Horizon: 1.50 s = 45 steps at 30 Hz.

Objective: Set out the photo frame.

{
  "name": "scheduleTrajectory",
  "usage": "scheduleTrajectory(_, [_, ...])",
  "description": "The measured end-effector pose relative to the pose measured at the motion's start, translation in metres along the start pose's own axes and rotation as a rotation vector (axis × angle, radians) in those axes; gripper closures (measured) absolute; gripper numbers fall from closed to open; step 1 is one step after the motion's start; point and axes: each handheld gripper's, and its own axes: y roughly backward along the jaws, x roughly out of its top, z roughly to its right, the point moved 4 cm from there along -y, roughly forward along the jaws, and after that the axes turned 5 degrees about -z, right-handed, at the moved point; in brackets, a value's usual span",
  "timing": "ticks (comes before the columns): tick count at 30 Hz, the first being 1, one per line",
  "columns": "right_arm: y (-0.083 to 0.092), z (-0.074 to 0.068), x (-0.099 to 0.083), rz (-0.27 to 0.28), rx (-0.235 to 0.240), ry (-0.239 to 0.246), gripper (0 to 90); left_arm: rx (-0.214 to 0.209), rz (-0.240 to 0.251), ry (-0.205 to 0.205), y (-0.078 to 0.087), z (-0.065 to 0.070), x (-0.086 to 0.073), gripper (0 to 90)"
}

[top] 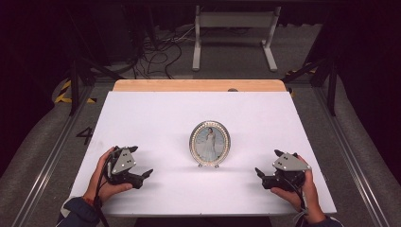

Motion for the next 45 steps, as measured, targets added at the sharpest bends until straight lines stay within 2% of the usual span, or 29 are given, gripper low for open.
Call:
scheduleTrajectory(6, [0.004, 0.002, -0.005, -0.004, -0.008, -0.009, 10.9, 0.007, -0.009, 0.008, 0.001, -0.002, -0.007, 7.3])
scheduleTrajectory(22, [0.01, 0.009, -0.023, -0.014, -0.019, -0.044, 10.5, 0.01, -0.015, 0.074, 0.009, -0.01, -0.031, 7.3])
scheduleTrajectory(32, [0.013, 0.016, -0.037, -0.017, -0.021, -0.082, 10.3, 0.006, -0.014, 0.098, 0.012, -0.012, -0.041, 7.5])
scheduleTrajectory(37, [0.011, 0.017, -0.044, -0.033, -0.027, -0.079, 10.3, 0.008, -0.01, 0.126, 0.013, -0.014, -0.044, 7.5])
scheduleTrajectory(45, [0.011, 0.019, -0.048, -0.022, -0.02, -0.098, 10.3, 0.014, -0.01, 0.123, 0.014, -0.013, -0.046, 7.5])
